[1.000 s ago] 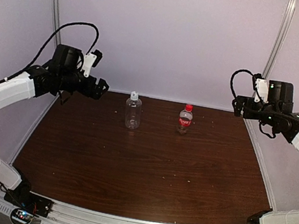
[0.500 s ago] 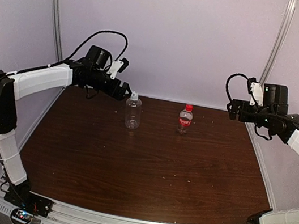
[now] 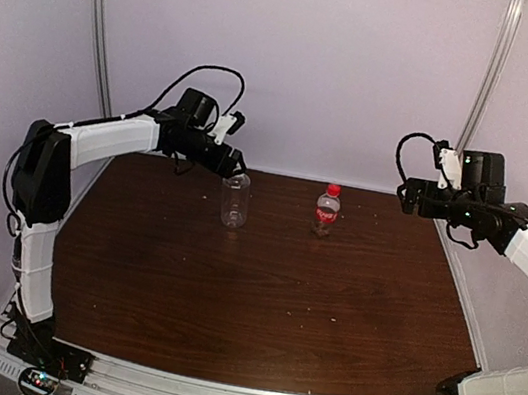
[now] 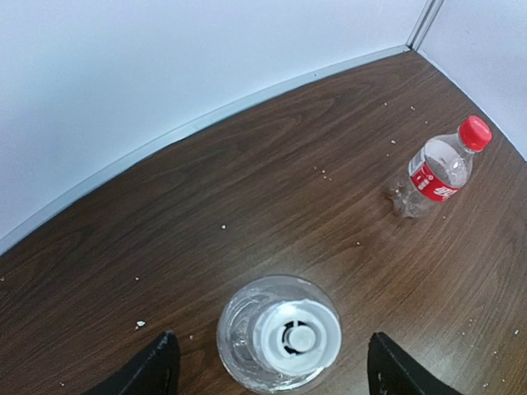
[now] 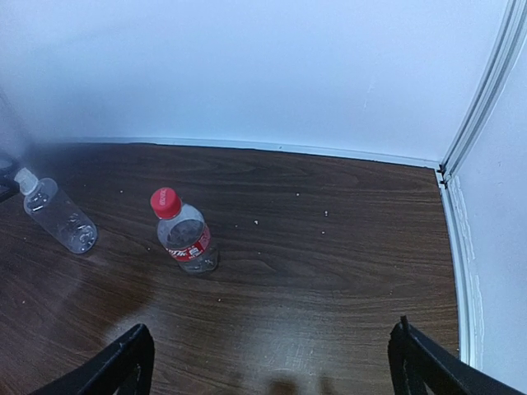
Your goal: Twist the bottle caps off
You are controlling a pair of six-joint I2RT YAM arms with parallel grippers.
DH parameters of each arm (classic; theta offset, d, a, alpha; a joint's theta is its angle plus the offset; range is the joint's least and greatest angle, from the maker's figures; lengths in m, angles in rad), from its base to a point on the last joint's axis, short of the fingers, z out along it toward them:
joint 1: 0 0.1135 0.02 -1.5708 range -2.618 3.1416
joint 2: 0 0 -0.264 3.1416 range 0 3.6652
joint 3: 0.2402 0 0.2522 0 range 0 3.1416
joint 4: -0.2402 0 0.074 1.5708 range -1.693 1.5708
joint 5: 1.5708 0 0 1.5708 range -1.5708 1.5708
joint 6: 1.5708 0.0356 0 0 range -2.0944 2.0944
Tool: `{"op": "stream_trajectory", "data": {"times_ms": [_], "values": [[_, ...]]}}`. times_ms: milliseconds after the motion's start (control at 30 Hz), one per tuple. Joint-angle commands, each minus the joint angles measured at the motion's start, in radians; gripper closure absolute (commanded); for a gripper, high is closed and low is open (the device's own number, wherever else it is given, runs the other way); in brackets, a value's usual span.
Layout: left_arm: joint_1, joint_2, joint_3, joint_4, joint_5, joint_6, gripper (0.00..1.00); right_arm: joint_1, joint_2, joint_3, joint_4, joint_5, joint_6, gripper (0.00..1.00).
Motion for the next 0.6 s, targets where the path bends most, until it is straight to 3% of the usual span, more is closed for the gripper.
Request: {"op": "stream_trajectory", "data": {"times_ms": [0, 233, 467, 567], "values": [[-0.005, 0.041, 0.063, 0.023, 0.020, 0.017, 0.24, 0.003, 0.000, -0.020, 0.011, -0.011, 0.005, 0.00], [-0.006, 0.104, 0.125, 0.026, 0.045, 0.011, 0.43, 0.003, 0.009, -0.026, 0.000, -0.020, 0.006, 0.00], [-0.005, 0.121, 0.130, 0.026, 0.054, 0.011, 0.53, 0.003, 0.008, -0.026, -0.015, -0.012, 0.000, 0.00], [-0.006, 0.118, 0.132, 0.025, 0.071, 0.010, 0.62, 0.003, 0.006, -0.024, -0.018, -0.014, 0.001, 0.00]]}}
